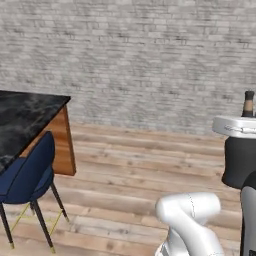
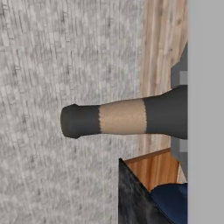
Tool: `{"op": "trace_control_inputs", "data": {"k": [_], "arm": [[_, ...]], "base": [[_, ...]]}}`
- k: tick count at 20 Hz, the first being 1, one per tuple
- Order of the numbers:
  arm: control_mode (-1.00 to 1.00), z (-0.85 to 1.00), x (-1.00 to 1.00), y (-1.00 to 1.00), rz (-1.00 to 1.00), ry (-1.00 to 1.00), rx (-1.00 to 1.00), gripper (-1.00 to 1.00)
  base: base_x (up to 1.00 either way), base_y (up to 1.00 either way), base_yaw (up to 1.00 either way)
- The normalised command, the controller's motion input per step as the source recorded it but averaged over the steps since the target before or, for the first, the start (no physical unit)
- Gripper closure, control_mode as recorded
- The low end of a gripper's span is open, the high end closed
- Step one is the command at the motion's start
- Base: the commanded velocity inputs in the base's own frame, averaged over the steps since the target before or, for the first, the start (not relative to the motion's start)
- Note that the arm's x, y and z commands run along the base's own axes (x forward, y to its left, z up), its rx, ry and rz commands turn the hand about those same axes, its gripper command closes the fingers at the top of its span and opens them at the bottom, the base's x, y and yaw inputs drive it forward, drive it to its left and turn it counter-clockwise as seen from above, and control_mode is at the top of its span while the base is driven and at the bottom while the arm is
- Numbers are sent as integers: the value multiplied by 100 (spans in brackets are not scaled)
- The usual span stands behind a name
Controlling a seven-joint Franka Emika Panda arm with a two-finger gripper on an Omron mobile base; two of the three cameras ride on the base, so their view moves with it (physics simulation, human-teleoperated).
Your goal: There is a bowl on the dining counter. Grab a lemon wedge from the fridge and place it in the bowl. Then get the liquor bottle and glass cup from the cabinet and place them next to the bowl.
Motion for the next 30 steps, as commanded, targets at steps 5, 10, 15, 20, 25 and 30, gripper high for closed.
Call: {"op": "trace_control_inputs", "data": {"k": [5,10,15,20,25,30], "arm": [[100,0,0,0,0,0,0,100],[100,0,0,0,0,0,0,100],[100,0,0,0,0,0,0,100],[100,0,0,0,0,0,0,100],[100,0,0,0,0,0,0,100],[100,0,0,0,0,0,0,100]], "base": [[100,-56,16],[100,-55,19],[100,-57,23],[100,-49,36],[100,-38,44],[100,-42,44]]}}
